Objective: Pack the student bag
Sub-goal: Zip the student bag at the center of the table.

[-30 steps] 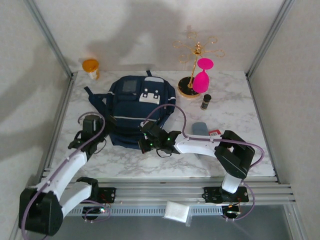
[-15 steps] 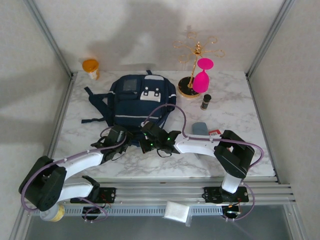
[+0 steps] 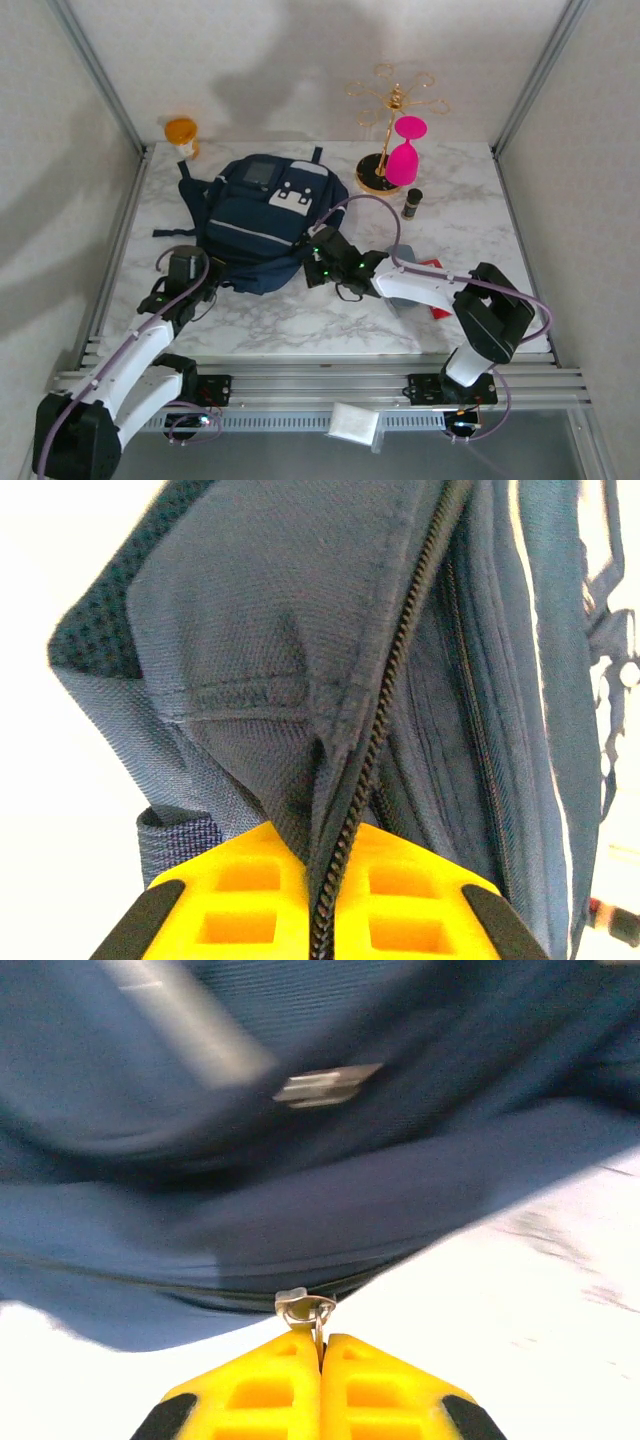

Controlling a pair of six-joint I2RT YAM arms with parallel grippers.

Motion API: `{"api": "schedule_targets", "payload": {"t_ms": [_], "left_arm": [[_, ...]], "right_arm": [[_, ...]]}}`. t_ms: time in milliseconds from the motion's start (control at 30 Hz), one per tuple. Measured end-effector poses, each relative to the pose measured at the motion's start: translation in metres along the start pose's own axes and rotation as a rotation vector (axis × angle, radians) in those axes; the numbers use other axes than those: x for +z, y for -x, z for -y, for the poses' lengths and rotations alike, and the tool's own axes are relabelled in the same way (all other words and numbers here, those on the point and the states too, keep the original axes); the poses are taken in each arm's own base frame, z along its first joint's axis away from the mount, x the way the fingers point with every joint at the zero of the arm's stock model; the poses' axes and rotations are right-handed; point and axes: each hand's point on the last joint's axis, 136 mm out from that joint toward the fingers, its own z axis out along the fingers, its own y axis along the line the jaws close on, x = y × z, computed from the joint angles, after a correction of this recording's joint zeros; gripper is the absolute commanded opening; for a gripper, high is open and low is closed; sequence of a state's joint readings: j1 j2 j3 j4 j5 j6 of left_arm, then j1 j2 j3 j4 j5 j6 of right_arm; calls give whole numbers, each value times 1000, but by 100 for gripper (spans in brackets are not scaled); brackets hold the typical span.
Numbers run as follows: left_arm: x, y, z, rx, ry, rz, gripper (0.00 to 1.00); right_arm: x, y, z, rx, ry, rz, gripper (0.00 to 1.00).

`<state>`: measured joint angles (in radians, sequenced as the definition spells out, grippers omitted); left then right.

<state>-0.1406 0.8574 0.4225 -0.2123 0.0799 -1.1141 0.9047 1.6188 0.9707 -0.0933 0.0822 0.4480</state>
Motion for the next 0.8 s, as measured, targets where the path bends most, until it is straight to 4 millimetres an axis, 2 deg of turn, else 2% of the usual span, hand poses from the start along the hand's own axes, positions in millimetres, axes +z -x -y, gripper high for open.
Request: {"api": "schedule_targets", "payload": {"t_ms": [33,100,400,500,633,667,733,800], "left_arm": [[0,4,-7,2,21,-2,0],[0,3,-15,13,46,-32,0],[-6,11,-16,55,49,-70,0],[-6,12,-16,60,48,-75,0],[-3,15,-24,75,79,-70,0],[-3,17,-26,80,90,-64,9],[-5,21,-30,95,115,-49,38],[-7,28,-30,107,128,-21,55]], "right_arm": [[2,-2,14,20,-26,-8,0],[3,1,28,45,-43,-8,0],[17,19,56,98,-90,19,0],[18,27,54,91,-63,28,0],[18,23,42,33,-52,13,0],[18,22,39,21,-50,9,1],[18,16,31,-1,-31,-12,6],[17,13,28,-4,-15,-25,16]]}}
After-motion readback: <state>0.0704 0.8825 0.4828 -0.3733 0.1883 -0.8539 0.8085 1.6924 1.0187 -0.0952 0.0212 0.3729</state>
